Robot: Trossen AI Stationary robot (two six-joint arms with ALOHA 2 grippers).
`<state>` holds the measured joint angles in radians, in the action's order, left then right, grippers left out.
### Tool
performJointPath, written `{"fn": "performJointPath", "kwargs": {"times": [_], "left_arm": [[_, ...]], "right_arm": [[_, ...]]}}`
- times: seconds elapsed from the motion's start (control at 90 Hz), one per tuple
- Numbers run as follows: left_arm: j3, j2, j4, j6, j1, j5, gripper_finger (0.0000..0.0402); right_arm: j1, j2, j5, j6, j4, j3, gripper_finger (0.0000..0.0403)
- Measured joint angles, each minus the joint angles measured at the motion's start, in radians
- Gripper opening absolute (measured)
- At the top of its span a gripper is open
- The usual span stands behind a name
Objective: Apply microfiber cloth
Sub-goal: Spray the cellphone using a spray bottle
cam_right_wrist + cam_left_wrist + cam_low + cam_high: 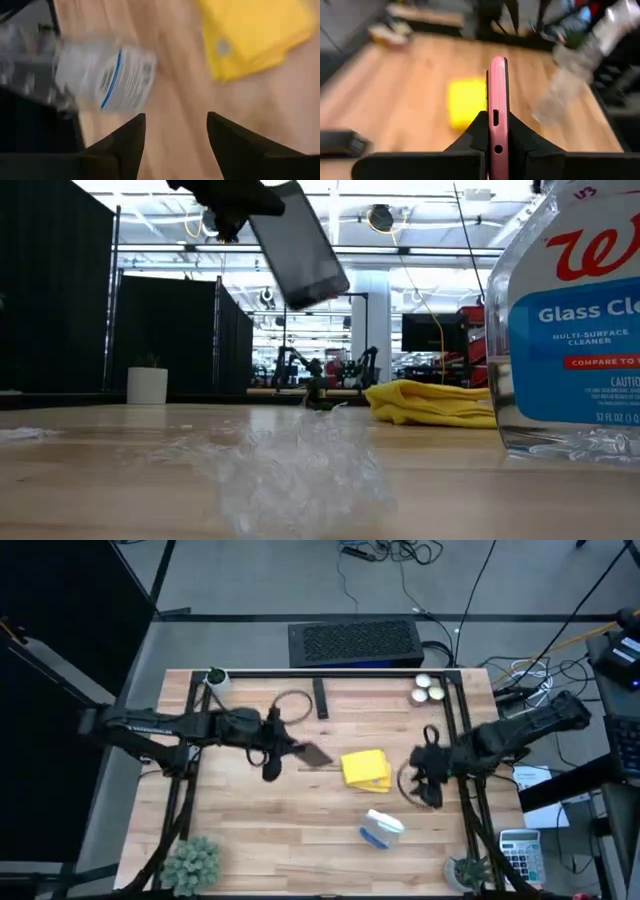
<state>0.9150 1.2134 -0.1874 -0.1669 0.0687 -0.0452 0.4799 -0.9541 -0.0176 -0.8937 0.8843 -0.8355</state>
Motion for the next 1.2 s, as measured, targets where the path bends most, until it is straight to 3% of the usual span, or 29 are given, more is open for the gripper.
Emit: {"fn": "performJointPath", "kwargs": {"times": [0.244,0.556,0.789,1.2], "left_arm": [[0.0,0.157,0.068,-0.102,0.161,-0.005,0.0008],[0.0,0.345,0.39,-0.196,0.297,-0.001,0.0008],[0.001,0.458,0.596,-0.22,0.307,0.067,0.0008],[0.045,0.503,0.587,-0.194,0.252,0.087,0.0008]], "right_arm": [[0.226,-0.049,-0.217,-0.187,-0.195,0.129,0.0181],[0.311,-0.26,-0.3,-0.281,-0.381,0.156,0.018],[0.342,-0.364,-0.321,-0.348,-0.573,0.156,0.018],[0.349,-0.502,-0.324,-0.379,-0.75,0.156,0.018]]}}
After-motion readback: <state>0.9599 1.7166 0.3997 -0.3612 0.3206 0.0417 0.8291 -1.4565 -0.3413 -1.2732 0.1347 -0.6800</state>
